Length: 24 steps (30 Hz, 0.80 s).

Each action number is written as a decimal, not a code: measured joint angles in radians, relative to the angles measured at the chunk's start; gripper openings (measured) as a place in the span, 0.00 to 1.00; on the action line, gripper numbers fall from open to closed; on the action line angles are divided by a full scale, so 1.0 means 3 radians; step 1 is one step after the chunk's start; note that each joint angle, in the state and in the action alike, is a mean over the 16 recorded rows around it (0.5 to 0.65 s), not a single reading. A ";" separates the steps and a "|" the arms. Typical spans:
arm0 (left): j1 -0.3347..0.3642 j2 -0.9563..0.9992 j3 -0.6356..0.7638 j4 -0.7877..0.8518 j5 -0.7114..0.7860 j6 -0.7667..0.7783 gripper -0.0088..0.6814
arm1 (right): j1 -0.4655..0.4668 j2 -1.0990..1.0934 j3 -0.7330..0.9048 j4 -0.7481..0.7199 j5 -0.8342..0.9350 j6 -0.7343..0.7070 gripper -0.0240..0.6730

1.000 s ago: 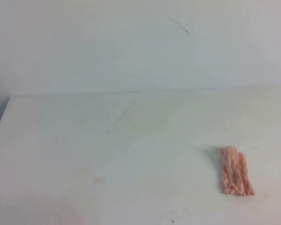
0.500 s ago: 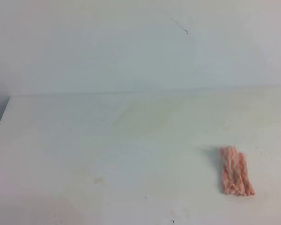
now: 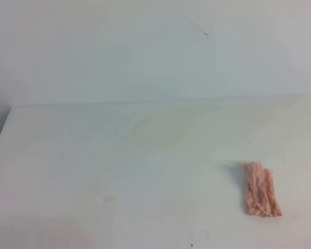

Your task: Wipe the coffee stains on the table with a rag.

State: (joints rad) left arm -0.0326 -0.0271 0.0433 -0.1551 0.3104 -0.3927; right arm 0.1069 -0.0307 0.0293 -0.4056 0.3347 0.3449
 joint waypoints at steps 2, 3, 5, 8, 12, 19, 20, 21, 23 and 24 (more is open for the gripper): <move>0.0000 0.0000 0.0000 0.0000 0.0000 0.0000 0.01 | 0.0001 0.0000 0.0000 0.0000 0.0000 0.0001 0.03; 0.0000 0.0000 0.0000 0.0000 0.0000 0.0000 0.01 | 0.0001 0.0000 0.0000 0.0000 0.0000 0.0001 0.03; 0.0000 0.0000 0.0000 0.0000 0.0000 0.0000 0.01 | 0.0002 0.0000 0.0000 0.0000 0.0000 0.0003 0.03; 0.0000 0.0000 0.0000 0.0000 0.0000 0.0000 0.01 | 0.0003 0.0000 0.0000 0.0000 0.0000 0.0006 0.03; 0.0000 0.0000 0.0000 0.0000 0.0000 0.0000 0.01 | 0.0004 0.0000 0.0000 0.0000 0.0000 0.0008 0.03; 0.0000 0.0000 0.0000 0.0000 0.0000 0.0000 0.01 | 0.0004 0.0000 0.0000 0.0000 0.0000 0.0008 0.03; 0.0000 0.0000 0.0000 0.0000 0.0000 0.0000 0.01 | 0.0004 0.0000 0.0000 0.0000 0.0000 0.0009 0.03; 0.0000 0.0000 0.0000 0.0000 0.0000 0.0000 0.01 | 0.0004 0.0000 0.0000 0.0000 0.0000 0.0010 0.03; 0.0000 0.0000 0.0000 0.0000 0.0000 0.0000 0.01 | 0.0004 0.0000 0.0000 0.0000 0.0000 0.0012 0.03; 0.0000 0.0000 0.0000 0.0000 0.0000 0.0000 0.01 | 0.0004 0.0000 0.0000 0.0000 0.0000 0.0013 0.03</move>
State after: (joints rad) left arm -0.0326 -0.0271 0.0433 -0.1551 0.3104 -0.3927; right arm 0.1082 -0.0307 0.0293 -0.4056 0.3347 0.3489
